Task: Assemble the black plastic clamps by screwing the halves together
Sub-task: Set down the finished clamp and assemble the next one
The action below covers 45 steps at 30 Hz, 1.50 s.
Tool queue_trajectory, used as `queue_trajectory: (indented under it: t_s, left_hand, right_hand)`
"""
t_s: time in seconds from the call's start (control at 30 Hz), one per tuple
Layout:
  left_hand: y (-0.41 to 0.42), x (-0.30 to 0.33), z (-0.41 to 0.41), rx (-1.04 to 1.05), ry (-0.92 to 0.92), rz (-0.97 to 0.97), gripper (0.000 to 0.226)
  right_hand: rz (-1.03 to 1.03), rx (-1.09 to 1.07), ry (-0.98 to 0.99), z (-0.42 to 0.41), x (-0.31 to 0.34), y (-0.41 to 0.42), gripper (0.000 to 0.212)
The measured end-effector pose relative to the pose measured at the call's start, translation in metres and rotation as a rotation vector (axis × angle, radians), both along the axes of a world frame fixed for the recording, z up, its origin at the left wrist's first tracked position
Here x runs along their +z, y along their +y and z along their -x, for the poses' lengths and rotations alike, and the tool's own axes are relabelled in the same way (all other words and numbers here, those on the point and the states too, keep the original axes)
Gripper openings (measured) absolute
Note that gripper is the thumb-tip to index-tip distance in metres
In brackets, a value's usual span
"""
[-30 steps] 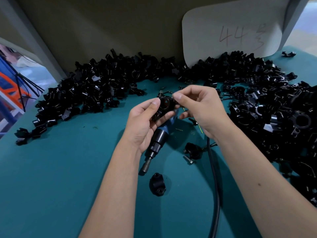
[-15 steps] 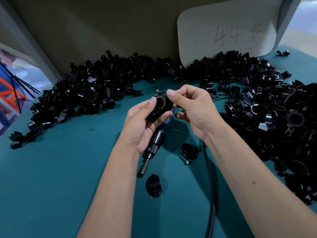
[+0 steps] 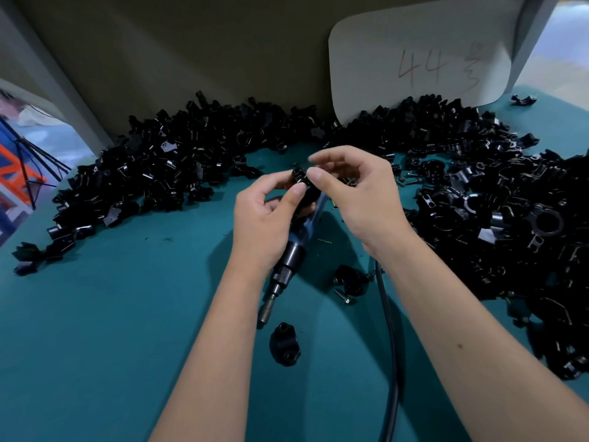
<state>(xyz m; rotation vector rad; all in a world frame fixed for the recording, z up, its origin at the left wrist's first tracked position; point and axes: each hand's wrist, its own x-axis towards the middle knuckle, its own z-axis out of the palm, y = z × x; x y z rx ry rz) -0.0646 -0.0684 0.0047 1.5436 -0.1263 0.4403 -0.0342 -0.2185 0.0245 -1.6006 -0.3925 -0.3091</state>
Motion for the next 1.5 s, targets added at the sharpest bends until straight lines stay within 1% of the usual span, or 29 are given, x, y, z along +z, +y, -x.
queue_trajectory:
  t_s: [0.1, 0.17, 0.23, 0.3, 0.4, 0.5, 0.53, 0.6, 0.7, 0.83, 0.9, 1.0, 1.07, 1.17, 1.27, 1.4, 1.47, 1.5]
  left_hand:
    - [0.002, 0.000, 0.001, 0.018, -0.005, -0.009, 0.021]
    - [0.000, 0.001, 0.002, 0.022, 0.007, 0.000, 0.020]
    - [-0.004, 0.003, 0.004, 0.011, 0.029, 0.026, 0.021]
    - [-0.006, 0.004, 0.004, 0.019, 0.031, -0.001, 0.025]
    - [-0.005, 0.005, 0.003, 0.043, -0.012, -0.126, 0.026]
    - [-0.004, 0.004, 0.003, 0.046, -0.060, -0.234, 0.025]
    - [-0.003, 0.004, 0.003, 0.040, -0.055, -0.233, 0.024]
    - [0.000, 0.002, 0.003, 0.023, -0.027, -0.186, 0.025]
    - [0.003, 0.001, 0.003, 0.005, 0.005, -0.133, 0.026]
    - [0.001, 0.000, 0.004, -0.030, 0.024, -0.084, 0.025]
    - [0.000, 0.000, 0.005, -0.034, 0.022, -0.089, 0.025]
    - [-0.005, 0.003, 0.007, -0.024, 0.011, -0.143, 0.026]
    - [-0.008, 0.003, 0.006, -0.033, 0.024, -0.116, 0.026]
    - [-0.004, 0.003, 0.006, -0.075, 0.070, 0.030, 0.023]
    - [0.002, 0.002, 0.007, -0.090, 0.078, 0.030, 0.024]
    - [0.000, 0.002, 0.006, -0.093, 0.088, -0.017, 0.026]
    - [-0.001, 0.003, 0.007, -0.082, 0.107, -0.004, 0.023]
    - [0.000, 0.004, 0.007, -0.079, 0.111, 0.022, 0.022]
  right_hand:
    - [-0.020, 0.034, 0.041, 0.000, 0.000, -0.002, 0.007]
    - [-0.011, 0.018, 0.046, 0.001, -0.001, -0.001, 0.006]
    - [0.023, -0.011, 0.028, 0.002, -0.001, 0.001, 0.016]
    - [0.138, -0.021, -0.025, 0.002, -0.001, 0.002, 0.028]
    - [0.362, -0.041, -0.102, 0.002, 0.000, -0.001, 0.039]
    - [0.439, -0.046, -0.086, 0.003, 0.002, -0.005, 0.052]
    - [0.449, -0.032, -0.054, 0.004, 0.002, -0.006, 0.054]
    - [0.465, 0.025, 0.019, 0.005, 0.003, -0.009, 0.048]
    - [0.587, 0.086, -0.008, 0.002, 0.004, -0.011, 0.039]
    - [0.550, 0.082, -0.039, 0.001, 0.001, -0.012, 0.020]
    - [0.557, 0.048, -0.092, 0.000, -0.001, -0.011, 0.025]
    - [0.545, -0.046, -0.152, 0.002, 0.003, -0.008, 0.043]
    - [0.529, -0.058, -0.155, 0.004, 0.005, -0.009, 0.050]
    - [0.588, 0.013, -0.154, 0.005, 0.003, -0.011, 0.039]
    - [0.585, -0.003, -0.144, 0.003, 0.004, -0.009, 0.041]
    - [0.513, -0.123, -0.132, 0.004, 0.000, -0.003, 0.055]
    - [0.509, -0.149, -0.133, 0.003, -0.003, -0.003, 0.055]
    - [0.503, -0.129, -0.145, 0.002, -0.005, -0.004, 0.051]
